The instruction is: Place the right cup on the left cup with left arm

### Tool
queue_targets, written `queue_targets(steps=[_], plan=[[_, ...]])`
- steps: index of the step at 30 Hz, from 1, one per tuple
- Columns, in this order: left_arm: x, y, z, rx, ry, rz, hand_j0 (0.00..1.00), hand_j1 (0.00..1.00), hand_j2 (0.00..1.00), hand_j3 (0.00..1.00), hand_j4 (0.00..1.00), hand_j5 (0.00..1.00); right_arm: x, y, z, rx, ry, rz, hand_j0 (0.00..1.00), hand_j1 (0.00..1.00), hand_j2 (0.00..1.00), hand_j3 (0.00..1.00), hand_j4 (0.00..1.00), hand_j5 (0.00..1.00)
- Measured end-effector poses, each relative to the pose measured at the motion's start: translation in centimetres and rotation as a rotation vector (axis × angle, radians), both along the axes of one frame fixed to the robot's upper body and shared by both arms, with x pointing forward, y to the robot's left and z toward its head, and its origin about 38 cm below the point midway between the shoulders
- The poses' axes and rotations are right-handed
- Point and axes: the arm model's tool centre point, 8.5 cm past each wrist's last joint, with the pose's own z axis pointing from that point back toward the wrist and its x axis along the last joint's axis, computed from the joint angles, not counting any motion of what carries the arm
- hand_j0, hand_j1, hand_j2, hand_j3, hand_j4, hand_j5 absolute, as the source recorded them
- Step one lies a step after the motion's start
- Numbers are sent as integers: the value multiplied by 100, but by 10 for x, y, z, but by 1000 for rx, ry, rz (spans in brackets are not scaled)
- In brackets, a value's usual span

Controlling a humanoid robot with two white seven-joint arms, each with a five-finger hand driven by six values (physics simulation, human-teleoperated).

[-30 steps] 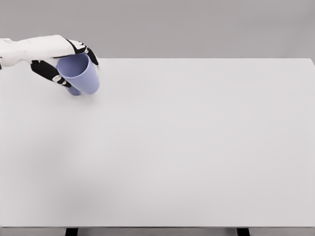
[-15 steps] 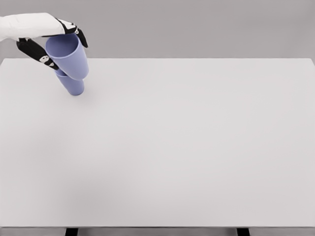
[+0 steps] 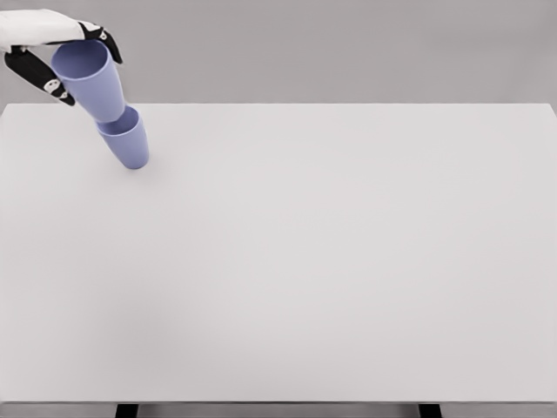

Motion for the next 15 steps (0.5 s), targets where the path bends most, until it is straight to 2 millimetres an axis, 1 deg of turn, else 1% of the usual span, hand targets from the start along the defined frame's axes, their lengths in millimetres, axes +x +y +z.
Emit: queue_targets(steps=[4, 9, 15], plan=[[10, 3, -5, -5, 9, 37, 47, 47, 47, 47, 47, 47, 0, 0, 0, 0, 0, 0, 100, 100, 100, 100, 100, 100], [21, -1, -13, -12, 23, 58, 47, 47, 47, 47, 47, 47, 0, 0, 0, 0, 0, 0, 100, 100, 100, 100, 100, 100], [27, 0, -19, -14, 32, 84, 47, 47, 47, 47, 47, 47, 0, 0, 0, 0, 0, 0, 100, 100, 100, 100, 100, 100]])
